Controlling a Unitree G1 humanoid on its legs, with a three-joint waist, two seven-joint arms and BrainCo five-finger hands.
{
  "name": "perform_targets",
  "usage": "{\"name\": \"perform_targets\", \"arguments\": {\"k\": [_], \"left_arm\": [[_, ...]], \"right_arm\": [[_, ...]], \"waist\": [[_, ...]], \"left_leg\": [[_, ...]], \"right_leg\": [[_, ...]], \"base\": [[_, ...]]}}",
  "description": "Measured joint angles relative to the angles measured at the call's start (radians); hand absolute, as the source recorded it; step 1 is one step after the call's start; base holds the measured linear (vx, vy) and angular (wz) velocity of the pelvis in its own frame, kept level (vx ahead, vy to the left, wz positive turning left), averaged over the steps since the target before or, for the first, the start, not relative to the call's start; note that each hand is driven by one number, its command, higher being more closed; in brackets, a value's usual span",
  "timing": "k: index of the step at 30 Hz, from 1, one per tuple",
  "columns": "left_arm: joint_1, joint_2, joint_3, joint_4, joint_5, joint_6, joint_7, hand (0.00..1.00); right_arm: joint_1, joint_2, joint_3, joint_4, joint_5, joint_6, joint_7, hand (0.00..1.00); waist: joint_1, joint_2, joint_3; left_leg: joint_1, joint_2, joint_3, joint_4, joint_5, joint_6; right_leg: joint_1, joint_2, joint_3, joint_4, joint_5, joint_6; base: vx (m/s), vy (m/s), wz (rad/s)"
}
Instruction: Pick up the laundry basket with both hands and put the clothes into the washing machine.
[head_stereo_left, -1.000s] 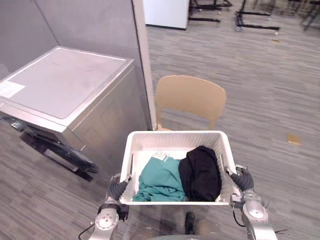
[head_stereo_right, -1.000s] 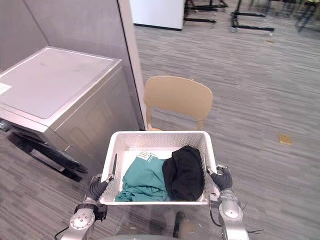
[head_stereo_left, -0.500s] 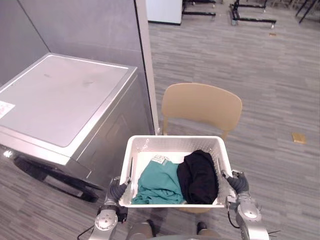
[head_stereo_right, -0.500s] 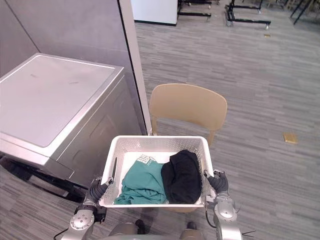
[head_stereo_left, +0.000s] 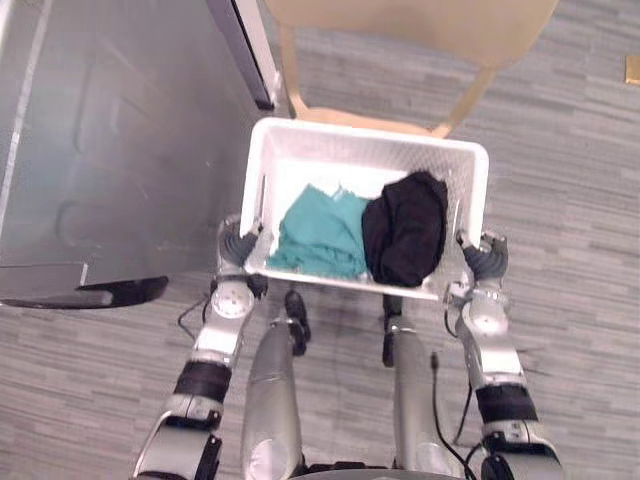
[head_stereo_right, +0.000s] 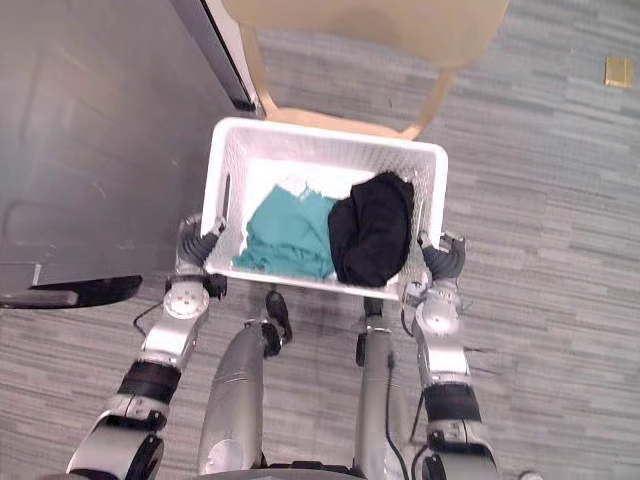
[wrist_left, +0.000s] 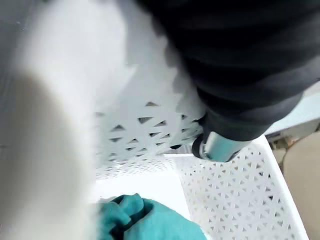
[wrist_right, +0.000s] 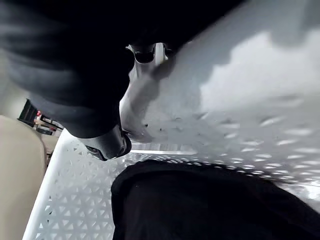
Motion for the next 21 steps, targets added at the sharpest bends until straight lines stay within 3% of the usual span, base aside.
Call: {"name": "perform_targets", "arguments": {"k": [10, 13, 21], "left_arm": [[-0.026, -0.061, 0.025, -0.010, 0.008, -0.038, 0.063, 0.00], [0.024, -0.079, 0.025, -0.060, 0.017, -0.039, 0.065, 0.00], [0.244, -0.129, 0.101, -0.272, 0.028, -0.069, 0.085, 0.00]], "right_arm": [[0.037, 0.038, 0.001, -0.041, 0.000, -0.023, -0.038, 0.00], [0.086, 0.065, 0.000, -0.081, 0.000, -0.025, -0.038, 0.00], [0.213, 0.080, -0.063, -0.257, 0.020, -0.059, -0.032, 0.00]], "waist": [[0.003, -0.003, 0.002], [0.002, -0.017, 0.010], [0.007, -0.017, 0.010]], "left_leg": [[-0.009, 0.015, -0.021, 0.013, -0.001, -0.002], [0.018, 0.013, -0.026, 0.016, -0.006, -0.010], [0.090, 0.009, -0.040, 0.022, -0.018, -0.023]], "right_leg": [[0.001, 0.010, -0.023, 0.015, -0.010, -0.014], [0.022, 0.007, -0.028, 0.040, -0.034, -0.016], [0.079, -0.009, -0.060, 0.114, -0.102, -0.031]], "base": [[0.00, -0.011, 0.02], [0.02, -0.011, 0.09], [0.03, -0.047, 0.13]]}}
